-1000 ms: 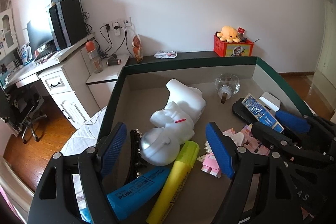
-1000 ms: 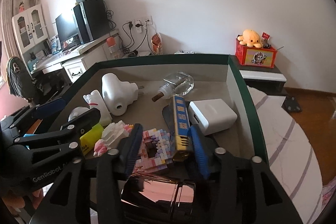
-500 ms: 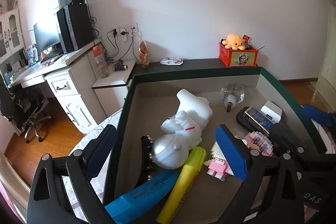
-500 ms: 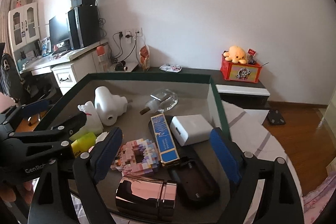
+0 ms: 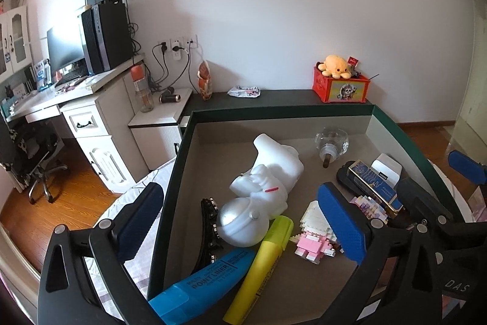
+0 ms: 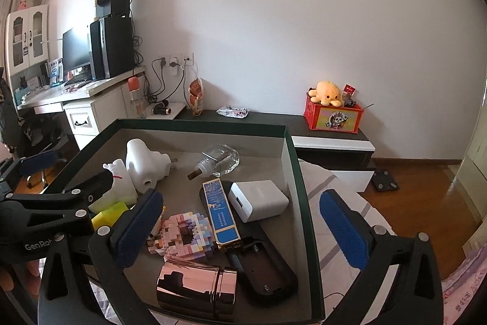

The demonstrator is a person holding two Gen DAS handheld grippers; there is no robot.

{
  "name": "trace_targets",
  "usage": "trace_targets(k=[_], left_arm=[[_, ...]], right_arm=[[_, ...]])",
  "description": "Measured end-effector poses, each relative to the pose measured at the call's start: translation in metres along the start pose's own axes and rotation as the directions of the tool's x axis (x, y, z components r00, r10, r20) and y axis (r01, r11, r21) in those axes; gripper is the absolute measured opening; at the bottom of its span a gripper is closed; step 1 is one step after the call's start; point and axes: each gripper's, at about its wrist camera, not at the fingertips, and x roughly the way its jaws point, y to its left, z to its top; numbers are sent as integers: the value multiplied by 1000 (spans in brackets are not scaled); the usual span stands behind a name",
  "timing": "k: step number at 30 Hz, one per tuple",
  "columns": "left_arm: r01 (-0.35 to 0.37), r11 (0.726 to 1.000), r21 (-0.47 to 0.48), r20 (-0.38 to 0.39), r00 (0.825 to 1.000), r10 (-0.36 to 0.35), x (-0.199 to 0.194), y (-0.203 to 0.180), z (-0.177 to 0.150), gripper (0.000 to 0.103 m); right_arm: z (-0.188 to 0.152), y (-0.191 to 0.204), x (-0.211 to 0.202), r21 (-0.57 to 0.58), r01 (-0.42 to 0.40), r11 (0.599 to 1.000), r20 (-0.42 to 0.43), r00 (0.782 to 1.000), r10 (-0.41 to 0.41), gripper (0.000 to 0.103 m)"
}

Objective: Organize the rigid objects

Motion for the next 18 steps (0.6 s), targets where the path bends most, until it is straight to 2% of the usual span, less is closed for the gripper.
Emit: trace_targets(k=[7,11,18], left_arm=[[48,999,-15,13,999,-48,-9,2,2,102],[78,996,-35,37,996,-77,-26,7,-1,102],[75,997,-25,79,994,-73,-67,14,-3,102]], right_arm=[[2,-6,-3,41,-22,999,-20,1000,23,103],[5,-1,-22,16,-14,1000,-4,1000,14,103],[7,9,-58,-5,-20,1000,22,1000,20,103]])
